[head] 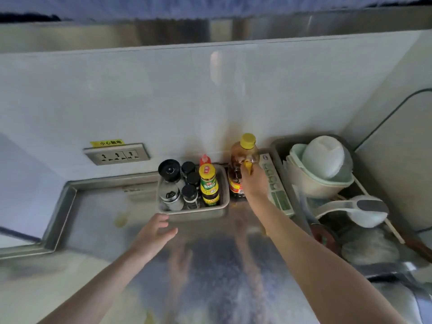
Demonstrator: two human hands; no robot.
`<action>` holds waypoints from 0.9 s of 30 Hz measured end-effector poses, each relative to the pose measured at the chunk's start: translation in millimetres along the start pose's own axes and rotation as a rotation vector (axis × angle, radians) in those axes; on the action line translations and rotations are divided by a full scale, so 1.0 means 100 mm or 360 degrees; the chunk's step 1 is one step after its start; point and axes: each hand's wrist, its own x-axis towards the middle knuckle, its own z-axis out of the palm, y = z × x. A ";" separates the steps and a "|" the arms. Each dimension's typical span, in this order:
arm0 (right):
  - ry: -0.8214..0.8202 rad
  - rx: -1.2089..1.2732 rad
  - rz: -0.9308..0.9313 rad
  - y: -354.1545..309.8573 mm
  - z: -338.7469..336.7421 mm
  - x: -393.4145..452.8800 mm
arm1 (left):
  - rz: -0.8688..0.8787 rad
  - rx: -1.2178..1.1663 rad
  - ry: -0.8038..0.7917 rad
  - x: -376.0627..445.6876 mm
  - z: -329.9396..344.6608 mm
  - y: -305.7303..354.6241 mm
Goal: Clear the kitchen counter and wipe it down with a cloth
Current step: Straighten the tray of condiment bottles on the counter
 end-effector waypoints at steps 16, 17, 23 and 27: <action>-0.0001 -0.0131 -0.0164 0.32 -0.25 -0.31 | -0.0405 -0.0991 -0.0037 0.64 0.18 0.13; -0.0015 -0.0213 -0.0239 0.30 -0.26 -0.28 | -0.0396 -0.1029 0.0004 0.66 0.22 0.12; -0.0093 -0.0468 -0.0378 0.17 -0.24 0.04 | -0.0647 -0.1398 0.0110 0.82 0.32 0.03; -0.0200 -0.0544 -0.0458 0.09 -0.24 0.17 | -0.0676 -0.1524 0.0146 0.81 0.25 -0.02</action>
